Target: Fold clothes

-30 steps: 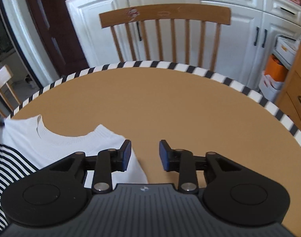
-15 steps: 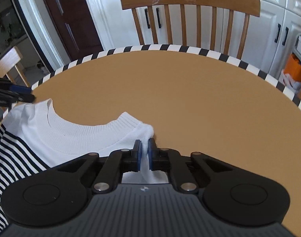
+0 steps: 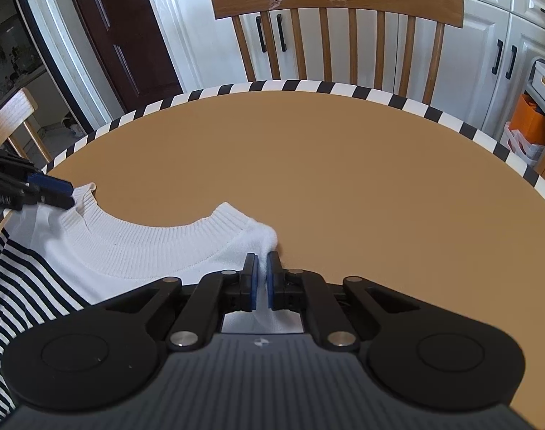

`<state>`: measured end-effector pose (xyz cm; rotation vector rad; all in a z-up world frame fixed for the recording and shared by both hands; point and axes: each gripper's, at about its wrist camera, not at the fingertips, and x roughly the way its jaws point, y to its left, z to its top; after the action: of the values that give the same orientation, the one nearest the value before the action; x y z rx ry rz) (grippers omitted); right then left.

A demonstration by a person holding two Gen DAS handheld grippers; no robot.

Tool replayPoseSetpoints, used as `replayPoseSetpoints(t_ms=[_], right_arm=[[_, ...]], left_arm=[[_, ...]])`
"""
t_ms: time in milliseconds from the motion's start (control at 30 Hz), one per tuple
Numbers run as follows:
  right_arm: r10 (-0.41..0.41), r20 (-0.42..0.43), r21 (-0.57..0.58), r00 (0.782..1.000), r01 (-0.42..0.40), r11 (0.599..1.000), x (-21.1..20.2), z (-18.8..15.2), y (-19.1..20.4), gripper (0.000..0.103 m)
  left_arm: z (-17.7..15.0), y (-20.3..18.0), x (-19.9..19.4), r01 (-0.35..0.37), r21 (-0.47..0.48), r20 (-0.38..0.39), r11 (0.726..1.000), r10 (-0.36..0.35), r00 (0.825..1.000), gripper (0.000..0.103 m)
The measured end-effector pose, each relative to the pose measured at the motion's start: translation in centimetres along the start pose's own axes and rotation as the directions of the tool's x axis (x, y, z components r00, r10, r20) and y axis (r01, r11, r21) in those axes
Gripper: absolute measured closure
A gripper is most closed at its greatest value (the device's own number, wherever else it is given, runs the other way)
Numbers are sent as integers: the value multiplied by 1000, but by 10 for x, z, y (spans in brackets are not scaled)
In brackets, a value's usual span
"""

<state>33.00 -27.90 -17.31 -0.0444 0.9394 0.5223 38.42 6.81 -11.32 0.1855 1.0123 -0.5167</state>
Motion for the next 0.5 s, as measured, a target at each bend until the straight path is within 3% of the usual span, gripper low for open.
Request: replayPoseSetpoints(t_ms=[33,133,233,333,500], right_arm=[[-4,0,-6,1000,4,1000,1,0,1,97],[-34,23,-18,999,35,999,1,1,6,98],[-74,66,-22,995,75,997,-3,9,4,98],[-104,73,-32,992,106,994,-1,24,-5,99],[-195,59,-52,979,199,979,21,57,-26,99]], left_arm=[[0,-5,1,-23,27,-6,999,23,1000,76],[4,-14,1,-79,13,-13,997,79,997,97],[8,-25,6,-141,62,21,988,140,990,99],[23,-27,17,-201,41,65,979,198,978,100],[71,-31,60,-273,52,112,960,267,957,100]])
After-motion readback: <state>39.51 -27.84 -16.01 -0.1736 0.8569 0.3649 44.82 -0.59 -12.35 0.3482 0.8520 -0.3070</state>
